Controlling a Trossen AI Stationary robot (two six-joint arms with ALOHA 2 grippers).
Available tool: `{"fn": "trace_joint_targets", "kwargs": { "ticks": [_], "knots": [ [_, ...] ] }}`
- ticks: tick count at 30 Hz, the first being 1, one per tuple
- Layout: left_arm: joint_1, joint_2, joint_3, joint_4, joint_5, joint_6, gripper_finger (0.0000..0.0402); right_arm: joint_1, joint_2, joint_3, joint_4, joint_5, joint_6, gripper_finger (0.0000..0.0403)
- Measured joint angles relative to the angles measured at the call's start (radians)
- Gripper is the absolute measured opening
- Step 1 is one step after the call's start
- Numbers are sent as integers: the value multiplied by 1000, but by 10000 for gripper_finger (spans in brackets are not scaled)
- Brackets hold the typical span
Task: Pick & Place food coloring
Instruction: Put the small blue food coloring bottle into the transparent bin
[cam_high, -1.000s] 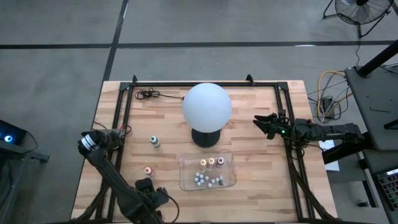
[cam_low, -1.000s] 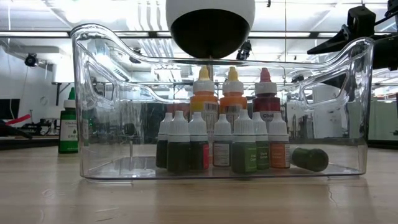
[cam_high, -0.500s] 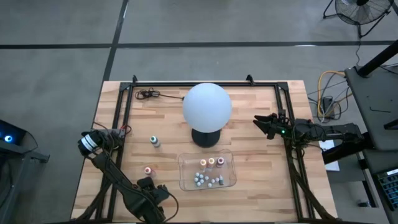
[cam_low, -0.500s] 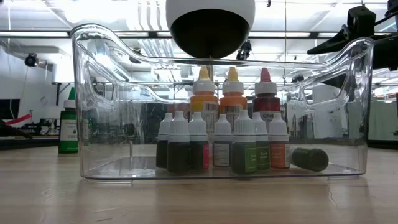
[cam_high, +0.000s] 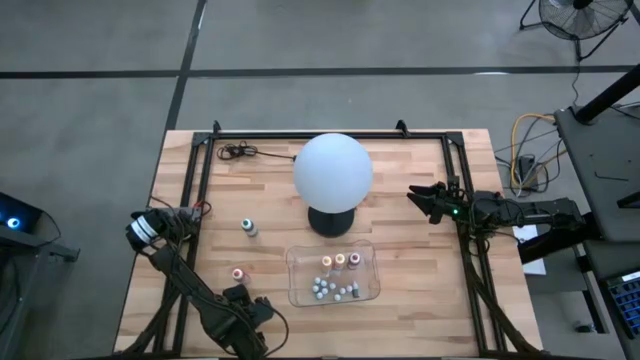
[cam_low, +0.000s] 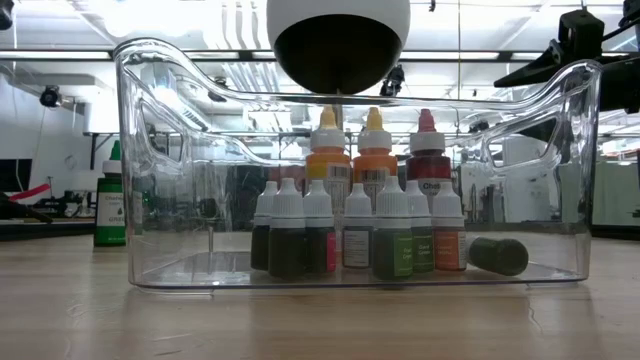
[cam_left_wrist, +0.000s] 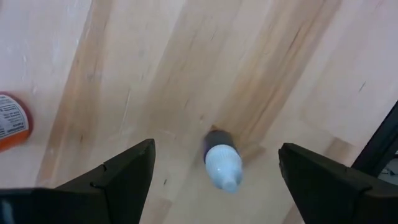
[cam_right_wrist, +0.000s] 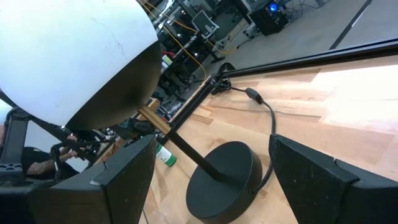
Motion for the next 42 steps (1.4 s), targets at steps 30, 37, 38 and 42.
{"fn": "trace_joint_targets", "kwargs": {
  "ticks": [30, 37, 38, 42],
  "knots": [
    [6, 0, 11, 2, 34, -18, 75, 0, 0, 0, 0, 0, 0, 302],
    [8, 0, 61, -70, 35, -17, 33, 0, 0, 0, 0, 0, 0, 302],
    [9, 0, 71, -82, 35, -12, 33, 0, 0, 0, 0, 0, 0, 302],
    [10, 0, 127, -156, 20, -3, 42, 0, 0, 0, 0, 0, 0, 302]
  ]
}}
